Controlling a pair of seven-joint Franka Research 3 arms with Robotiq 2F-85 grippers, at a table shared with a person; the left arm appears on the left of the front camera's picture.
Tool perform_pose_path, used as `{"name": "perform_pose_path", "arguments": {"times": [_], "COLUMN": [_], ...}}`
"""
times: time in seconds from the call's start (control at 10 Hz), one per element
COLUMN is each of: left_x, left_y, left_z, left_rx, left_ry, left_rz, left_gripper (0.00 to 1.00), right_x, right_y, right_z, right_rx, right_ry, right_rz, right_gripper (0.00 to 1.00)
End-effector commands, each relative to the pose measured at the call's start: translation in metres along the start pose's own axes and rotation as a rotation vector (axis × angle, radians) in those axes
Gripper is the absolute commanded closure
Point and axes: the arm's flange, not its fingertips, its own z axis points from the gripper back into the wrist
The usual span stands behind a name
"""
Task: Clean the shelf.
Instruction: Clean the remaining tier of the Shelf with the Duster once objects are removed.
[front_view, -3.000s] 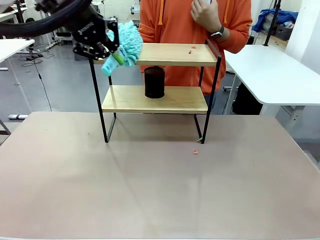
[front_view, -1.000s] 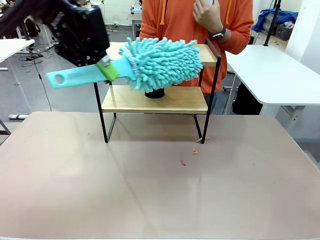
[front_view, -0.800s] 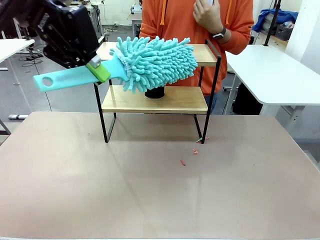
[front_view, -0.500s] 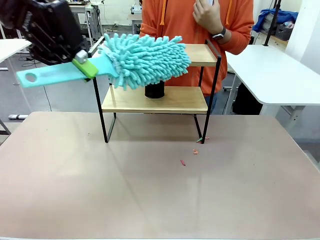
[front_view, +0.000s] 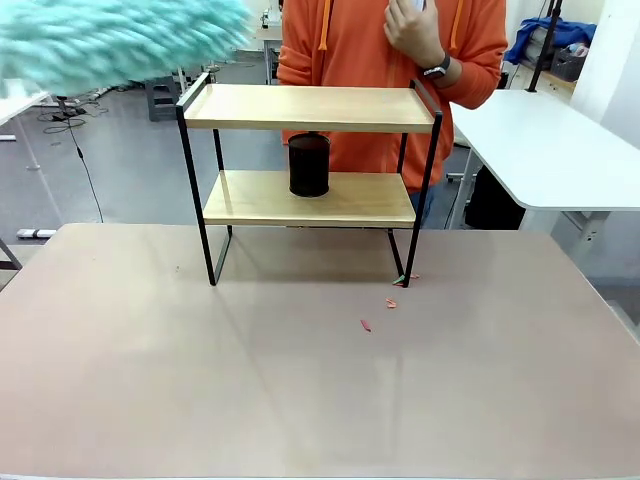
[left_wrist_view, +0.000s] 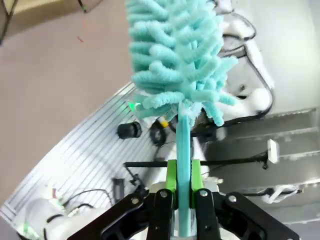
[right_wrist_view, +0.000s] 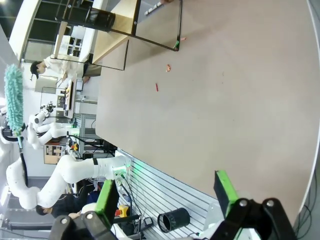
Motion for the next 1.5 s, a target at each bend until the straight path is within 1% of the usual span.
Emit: {"name": "perform_pose_path", "arguments": {"times": [0.0,0.1,0.2,0.3,0.4,0.6,0.7,1.4], "left_x": [-0.031,-0.043,-0.046,-0.044,-0.038,-0.014,-0.050,-0.050], "left_y": [0.046,0.080,0.114,0.139,0.155,0.166,0.179,0.179], "left_z": [0.018,0.034,0.045,0.046,0.049,0.043,0.059,0.059], "left_rx": [-0.046,-0.009,0.049,0.063,0.042,0.082,0.102,0.102], "left_ry": [-0.127,-0.233,-0.406,-0.407,-0.408,-0.363,-0.399,-0.399], "left_rz": [0.211,0.407,0.615,0.675,0.697,0.681,0.695,0.695], "left_gripper": [0.88,0.88,0.88,0.88,0.88,0.88,0.88,0.88], "right_x": [0.002,0.002,0.002,0.002,0.002,0.002,0.002,0.002], "right_y": [0.001,0.001,0.001,0.001,0.001,0.001,0.001,0.001], "right_z": [-0.001,-0.001,-0.001,-0.001,-0.001,-0.001,-0.001,-0.001], "right_rx": [0.026,0.026,0.026,0.026,0.026,0.026,0.026,0.026], "right_ry": [-0.022,-0.022,-0.022,-0.022,-0.022,-0.022,-0.022,-0.022], "right_rz": [0.024,0.024,0.024,0.024,0.024,0.024,0.024,0.024], "right_gripper": [0.00,0.00,0.00,0.00,0.00,0.00,0.00,0.00]}}
